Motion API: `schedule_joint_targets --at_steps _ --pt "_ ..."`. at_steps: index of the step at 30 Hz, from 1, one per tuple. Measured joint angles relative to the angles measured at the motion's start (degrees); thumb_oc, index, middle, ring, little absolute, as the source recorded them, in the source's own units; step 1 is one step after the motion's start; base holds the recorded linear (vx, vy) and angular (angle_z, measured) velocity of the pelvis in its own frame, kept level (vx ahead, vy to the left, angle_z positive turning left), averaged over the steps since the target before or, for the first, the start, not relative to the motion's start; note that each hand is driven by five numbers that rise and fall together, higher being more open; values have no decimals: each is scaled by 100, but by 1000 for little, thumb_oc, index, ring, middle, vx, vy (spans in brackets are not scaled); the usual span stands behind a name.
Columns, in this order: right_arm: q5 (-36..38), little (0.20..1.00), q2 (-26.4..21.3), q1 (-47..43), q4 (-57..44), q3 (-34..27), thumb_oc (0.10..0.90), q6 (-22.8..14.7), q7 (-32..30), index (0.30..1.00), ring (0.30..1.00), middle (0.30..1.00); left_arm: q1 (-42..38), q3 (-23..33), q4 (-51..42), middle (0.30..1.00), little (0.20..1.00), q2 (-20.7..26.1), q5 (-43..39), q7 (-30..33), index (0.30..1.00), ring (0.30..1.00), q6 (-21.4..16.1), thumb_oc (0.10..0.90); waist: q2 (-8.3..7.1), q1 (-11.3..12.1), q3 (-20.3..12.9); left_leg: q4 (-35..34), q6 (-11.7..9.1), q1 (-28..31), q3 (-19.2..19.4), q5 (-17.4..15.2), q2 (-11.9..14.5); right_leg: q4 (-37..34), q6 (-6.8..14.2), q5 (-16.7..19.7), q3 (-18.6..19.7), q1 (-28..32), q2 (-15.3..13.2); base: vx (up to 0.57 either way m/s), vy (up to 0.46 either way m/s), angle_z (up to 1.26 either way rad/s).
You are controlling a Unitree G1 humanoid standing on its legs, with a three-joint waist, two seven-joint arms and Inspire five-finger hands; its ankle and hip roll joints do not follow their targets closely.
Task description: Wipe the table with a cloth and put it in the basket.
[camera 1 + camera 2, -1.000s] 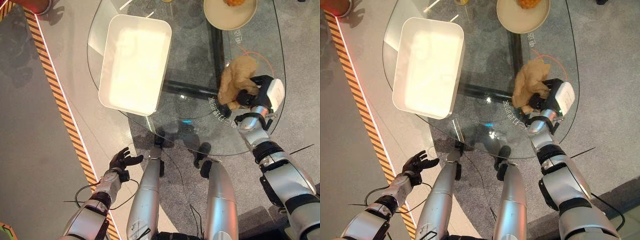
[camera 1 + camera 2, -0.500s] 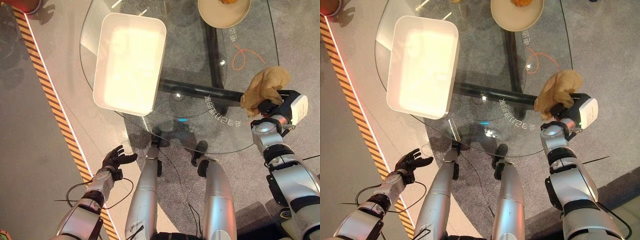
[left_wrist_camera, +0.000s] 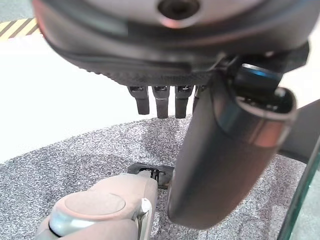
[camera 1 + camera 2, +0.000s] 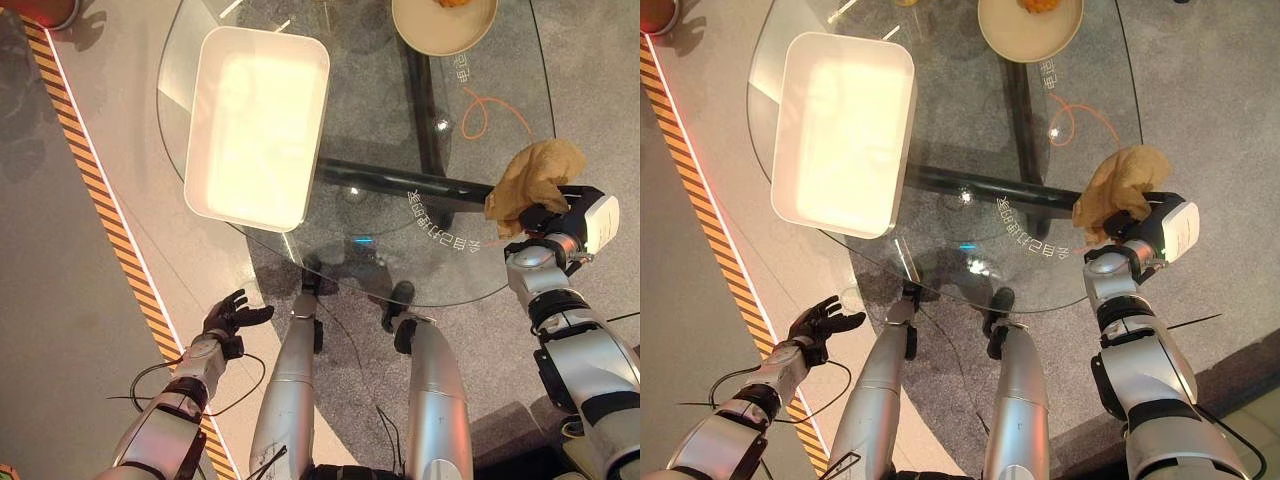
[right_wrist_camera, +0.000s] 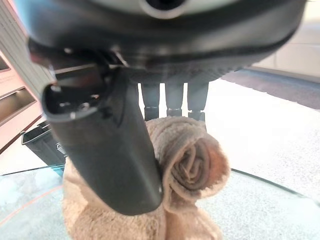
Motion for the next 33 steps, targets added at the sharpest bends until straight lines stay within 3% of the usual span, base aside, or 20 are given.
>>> schedule_joint_targets --at_steps 10,22,33 --pt "-387 200 -22 1 -348 378 100 83 85 300 300 300 -18 -3 -10 900 900 -2 0 9 900 900 -1 800 0 -46 1 -26 20 2 -2 15 14 -18 -1 0 3 -7 25 0 0 0" --pt "-666 200 -46 -5 -998 827 100 444 292 300 300 300 -15 -14 -73 900 900 -75 0 79 900 900 0 800 5 -36 -2 -123 -2 51 -1 44 22 -14 -23 -10 7 -14 35 0 0 0" --pt "-1270 200 -68 1 -2346 1755 100 692 1173 300 300 300 -2 -13 -256 900 900 -160 1 216 900 900 -2 800 9 -11 -4 -221 -34 108 -1 73 57 -14 -64 -27 2 -14 69 0 0 0"
